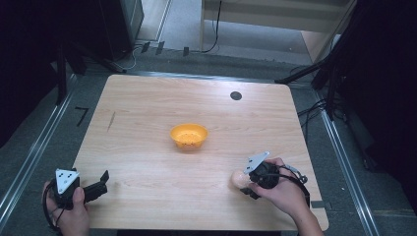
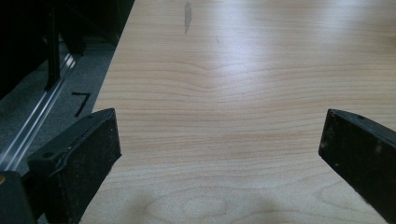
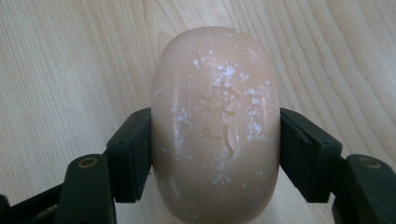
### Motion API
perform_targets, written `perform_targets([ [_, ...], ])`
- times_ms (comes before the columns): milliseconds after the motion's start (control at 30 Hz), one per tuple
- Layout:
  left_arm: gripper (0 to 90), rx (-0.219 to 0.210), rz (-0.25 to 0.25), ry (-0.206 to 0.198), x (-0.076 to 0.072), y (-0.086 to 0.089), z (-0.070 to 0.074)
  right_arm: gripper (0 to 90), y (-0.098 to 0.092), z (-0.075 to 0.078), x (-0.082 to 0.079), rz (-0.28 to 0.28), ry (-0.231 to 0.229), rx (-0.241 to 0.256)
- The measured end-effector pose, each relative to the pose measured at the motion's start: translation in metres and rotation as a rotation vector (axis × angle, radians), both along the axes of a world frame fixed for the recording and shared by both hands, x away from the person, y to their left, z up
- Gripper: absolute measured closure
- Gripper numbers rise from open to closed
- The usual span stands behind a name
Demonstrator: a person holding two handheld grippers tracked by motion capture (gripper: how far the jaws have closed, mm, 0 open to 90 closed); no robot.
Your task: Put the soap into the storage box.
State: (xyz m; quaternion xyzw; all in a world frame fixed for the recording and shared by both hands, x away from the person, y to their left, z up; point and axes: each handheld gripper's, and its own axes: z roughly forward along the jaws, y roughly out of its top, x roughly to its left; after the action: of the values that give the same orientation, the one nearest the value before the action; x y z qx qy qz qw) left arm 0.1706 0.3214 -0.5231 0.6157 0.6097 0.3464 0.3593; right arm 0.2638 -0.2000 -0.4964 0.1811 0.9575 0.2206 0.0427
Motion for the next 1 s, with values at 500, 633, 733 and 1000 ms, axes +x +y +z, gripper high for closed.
perform_targets([
  [500, 0.0, -0.003, -0.004, 0.001, 0.000, 0.000, 0.000, 33.7, 0.005, 0.010, 0.008, 0.020, -0.013, -0.004],
  [633, 0.0, -0.006, -0.002, -0.001, 0.000, 0.001, 0.000, 33.7, 0.006, 0.013, 0.010, 0.026, -0.013, 0.001],
  [733, 0.0, -0.006, -0.002, 0.000, 0.000, 0.001, 0.000, 33.7, 0.008, 0.014, 0.012, 0.026, -0.022, -0.011],
  [1000, 0.0, -0.007, -0.002, 0.000, 0.000, 0.001, 0.000, 33.7, 0.010, 0.019, 0.018, 0.038, -0.009, -0.001],
])
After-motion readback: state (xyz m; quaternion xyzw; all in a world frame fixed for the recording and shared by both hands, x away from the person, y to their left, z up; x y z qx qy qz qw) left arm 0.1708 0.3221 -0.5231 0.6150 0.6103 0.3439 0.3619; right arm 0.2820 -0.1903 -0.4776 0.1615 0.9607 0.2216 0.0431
